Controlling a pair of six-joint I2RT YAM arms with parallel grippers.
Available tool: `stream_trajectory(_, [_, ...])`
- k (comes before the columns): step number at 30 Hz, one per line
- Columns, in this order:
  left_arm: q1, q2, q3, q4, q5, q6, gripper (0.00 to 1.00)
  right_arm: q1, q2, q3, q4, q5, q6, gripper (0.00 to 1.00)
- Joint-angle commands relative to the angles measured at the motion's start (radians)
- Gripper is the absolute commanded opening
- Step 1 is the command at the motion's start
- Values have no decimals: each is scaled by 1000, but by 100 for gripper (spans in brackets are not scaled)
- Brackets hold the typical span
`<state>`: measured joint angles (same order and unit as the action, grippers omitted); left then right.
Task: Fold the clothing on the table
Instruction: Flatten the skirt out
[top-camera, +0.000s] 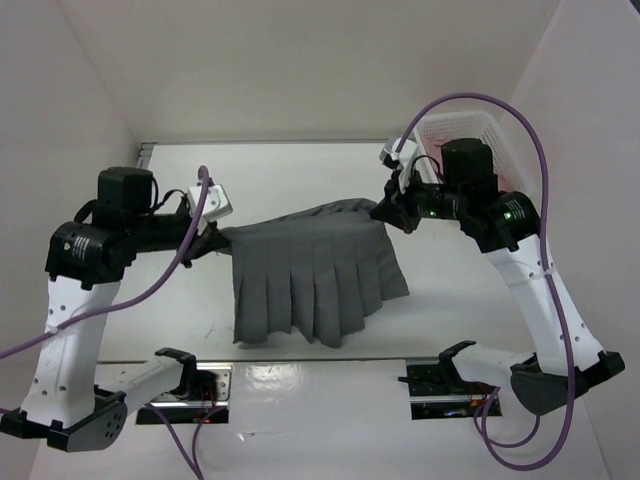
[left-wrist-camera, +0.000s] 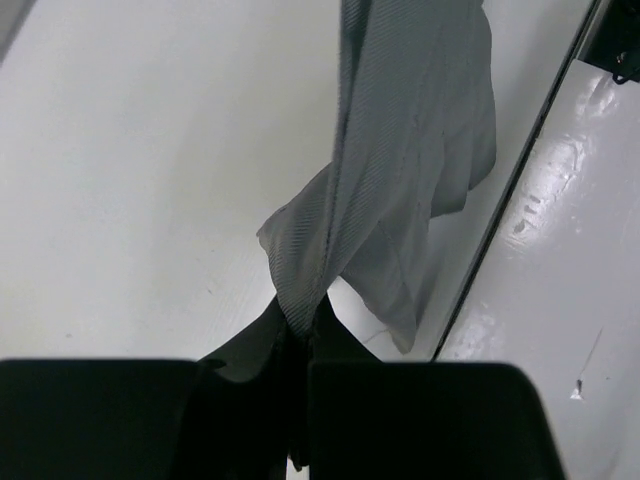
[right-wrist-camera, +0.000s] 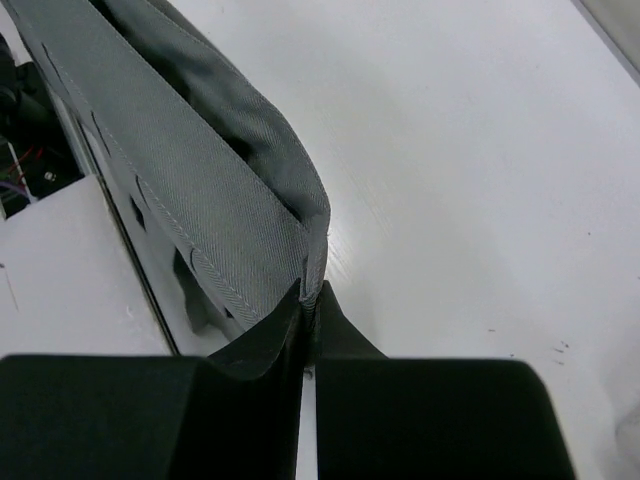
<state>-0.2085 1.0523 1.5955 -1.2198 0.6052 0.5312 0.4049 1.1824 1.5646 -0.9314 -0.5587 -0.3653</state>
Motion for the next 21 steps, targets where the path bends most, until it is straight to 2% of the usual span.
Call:
stream_trajectory(1, [3, -37, 31, -24, 50, 82, 5, -15, -26, -26, -17, 26, -37, 0])
stream_trajectory(7, [3, 151, -159, 98, -4, 73, 5, 3, 62, -142, 112, 103, -37, 0])
stream_trajectory(13, [3, 433, -197, 196, -57, 95, 4, 3, 207, -183, 250, 210, -18, 0])
stream_trajectory(18, [17, 670, -74, 284, -128, 18, 3, 3, 321, -172, 385, 319, -9, 0])
stream_trajectory(21, [41, 776, 49, 312, -148, -17, 3, 3, 408, -127, 430, 344, 0, 0])
